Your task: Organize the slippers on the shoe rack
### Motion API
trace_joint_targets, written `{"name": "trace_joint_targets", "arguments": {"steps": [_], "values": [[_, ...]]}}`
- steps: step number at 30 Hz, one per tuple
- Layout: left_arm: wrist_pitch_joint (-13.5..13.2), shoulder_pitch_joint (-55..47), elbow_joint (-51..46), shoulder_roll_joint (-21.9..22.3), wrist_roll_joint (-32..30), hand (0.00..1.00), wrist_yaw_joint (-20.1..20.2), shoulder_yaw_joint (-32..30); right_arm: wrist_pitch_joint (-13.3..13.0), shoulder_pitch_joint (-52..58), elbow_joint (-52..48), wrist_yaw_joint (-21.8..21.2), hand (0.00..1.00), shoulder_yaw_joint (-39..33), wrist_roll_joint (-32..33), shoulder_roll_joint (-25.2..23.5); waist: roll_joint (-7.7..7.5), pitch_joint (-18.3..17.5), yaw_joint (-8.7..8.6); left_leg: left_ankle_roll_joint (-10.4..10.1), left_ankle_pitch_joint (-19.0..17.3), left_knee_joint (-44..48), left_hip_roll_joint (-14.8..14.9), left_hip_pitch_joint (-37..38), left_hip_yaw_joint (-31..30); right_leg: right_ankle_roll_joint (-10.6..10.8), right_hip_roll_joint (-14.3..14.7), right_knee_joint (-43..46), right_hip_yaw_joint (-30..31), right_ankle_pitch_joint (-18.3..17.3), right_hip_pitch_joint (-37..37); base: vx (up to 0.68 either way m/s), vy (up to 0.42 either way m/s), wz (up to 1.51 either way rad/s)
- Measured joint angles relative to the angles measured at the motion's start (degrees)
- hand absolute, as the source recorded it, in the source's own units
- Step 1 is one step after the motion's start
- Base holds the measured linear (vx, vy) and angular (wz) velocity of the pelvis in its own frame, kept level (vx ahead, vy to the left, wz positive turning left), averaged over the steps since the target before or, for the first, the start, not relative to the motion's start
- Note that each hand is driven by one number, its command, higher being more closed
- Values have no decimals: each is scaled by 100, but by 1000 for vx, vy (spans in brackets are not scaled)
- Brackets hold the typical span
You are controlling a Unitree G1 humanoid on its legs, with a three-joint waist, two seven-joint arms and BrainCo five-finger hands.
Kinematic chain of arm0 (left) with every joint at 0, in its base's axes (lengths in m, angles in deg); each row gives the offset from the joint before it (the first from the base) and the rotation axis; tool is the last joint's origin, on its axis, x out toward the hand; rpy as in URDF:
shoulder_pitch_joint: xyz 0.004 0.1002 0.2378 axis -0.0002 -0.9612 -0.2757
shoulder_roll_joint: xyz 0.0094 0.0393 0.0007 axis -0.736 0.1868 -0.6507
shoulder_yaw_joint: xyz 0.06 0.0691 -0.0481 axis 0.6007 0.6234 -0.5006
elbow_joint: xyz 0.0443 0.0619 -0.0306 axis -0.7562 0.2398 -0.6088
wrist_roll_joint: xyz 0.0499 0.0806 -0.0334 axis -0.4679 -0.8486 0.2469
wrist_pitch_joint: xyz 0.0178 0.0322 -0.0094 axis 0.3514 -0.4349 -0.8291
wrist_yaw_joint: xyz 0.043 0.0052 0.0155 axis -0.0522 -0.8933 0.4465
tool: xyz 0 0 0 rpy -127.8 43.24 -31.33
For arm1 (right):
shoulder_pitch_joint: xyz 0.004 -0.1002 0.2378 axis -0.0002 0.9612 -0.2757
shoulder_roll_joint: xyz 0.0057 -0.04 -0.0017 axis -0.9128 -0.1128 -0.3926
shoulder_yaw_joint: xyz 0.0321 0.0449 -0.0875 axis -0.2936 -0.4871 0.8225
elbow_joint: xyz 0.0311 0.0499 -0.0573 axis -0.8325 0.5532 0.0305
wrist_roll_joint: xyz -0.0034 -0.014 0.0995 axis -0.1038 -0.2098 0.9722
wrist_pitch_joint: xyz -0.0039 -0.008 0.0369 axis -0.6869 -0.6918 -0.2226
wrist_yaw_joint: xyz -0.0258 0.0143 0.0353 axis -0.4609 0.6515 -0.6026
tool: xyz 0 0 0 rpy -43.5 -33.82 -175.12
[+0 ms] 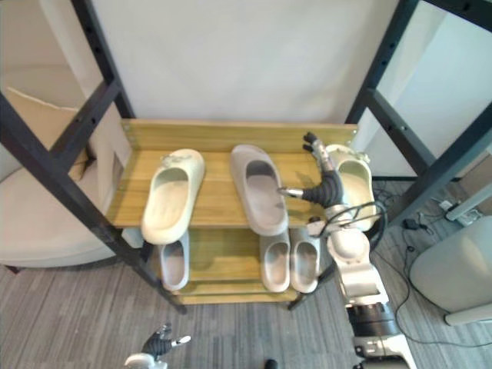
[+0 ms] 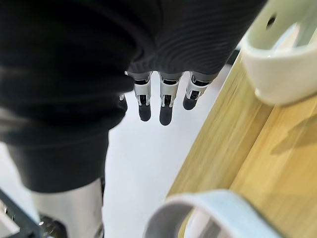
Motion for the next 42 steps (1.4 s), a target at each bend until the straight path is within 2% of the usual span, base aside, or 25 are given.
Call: {"name": "trace_joint_targets", "arguments": {"steps": [6,24,32,33,36,42], "values": [[-2,83,-13,-11,4,0,0,36,81,-519,598,-5,0,287,0,28,-69,106,102,0,0,28,-2,-14,-50,0,-1,-53,-39,0,54,-17,-19,4],[-11,156,-78,-3,15,0,-1,38,269,-1408,1654,53,0,418,-63,196,-29,339,157,0,0,42,-6,-47,-145,0,-4,-53,-75,0,69,-4,-7,1],[-19,165,-163,-1,94,0,-1,45,301,-2056,2191,110,0,791,-66,247,5,484,189,-1,0,64,-5,-71,-172,-1,-5,-53,-78,2,64,-8,-8,0],[-19,165,-162,-1,116,0,-2,49,301,-2161,2284,83,100,879,-66,259,12,489,192,-1,0,70,-4,-79,-170,-20,-3,-54,-77,16,55,-33,-25,-1],[-26,167,-163,1,128,0,-3,49,300,-2297,2356,-7,100,1041,-74,308,27,508,197,-1,1,82,-2,-91,-169,-54,-1,-57,-75,44,48,-50,-22,-1],[-110,206,-177,8,133,0,-3,49,291,-2565,2626,-51,100,1146,-74,313,25,569,314,-3,36,86,-6,-103,-166,-57,0,-62,-68,80,38,-7,-3,0]]}}
